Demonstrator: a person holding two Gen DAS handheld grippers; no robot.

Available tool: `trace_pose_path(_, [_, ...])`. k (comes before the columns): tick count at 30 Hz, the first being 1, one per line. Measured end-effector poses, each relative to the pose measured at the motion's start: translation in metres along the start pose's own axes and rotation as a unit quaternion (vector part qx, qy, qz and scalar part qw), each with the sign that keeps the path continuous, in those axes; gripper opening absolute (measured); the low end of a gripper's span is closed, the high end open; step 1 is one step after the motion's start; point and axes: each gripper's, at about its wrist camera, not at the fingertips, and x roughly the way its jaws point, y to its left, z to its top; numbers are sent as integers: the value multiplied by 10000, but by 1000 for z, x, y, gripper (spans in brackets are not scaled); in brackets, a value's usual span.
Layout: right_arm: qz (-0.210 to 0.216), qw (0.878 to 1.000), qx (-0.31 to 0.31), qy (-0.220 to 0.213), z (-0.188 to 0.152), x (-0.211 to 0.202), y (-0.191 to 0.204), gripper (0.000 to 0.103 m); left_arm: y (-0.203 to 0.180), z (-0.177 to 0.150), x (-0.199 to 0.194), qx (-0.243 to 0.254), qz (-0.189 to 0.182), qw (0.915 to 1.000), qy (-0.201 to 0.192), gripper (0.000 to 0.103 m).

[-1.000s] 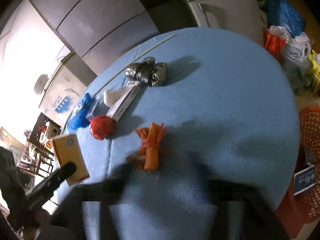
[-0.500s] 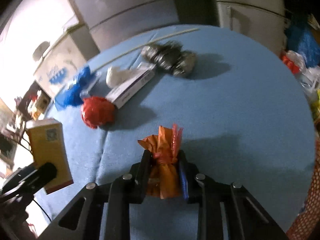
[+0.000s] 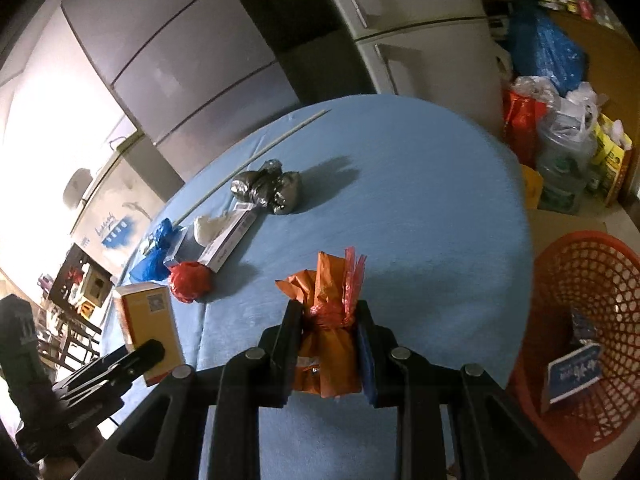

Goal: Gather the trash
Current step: 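Carry the orange bag with the right tool into the red basket and release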

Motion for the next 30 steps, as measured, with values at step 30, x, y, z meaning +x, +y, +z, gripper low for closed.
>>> trace_pose_path(30, [-994, 9906, 846, -413, -10, -63, -122, 28, -137, 15, 32, 1392, -475, 9889, 216, 51])
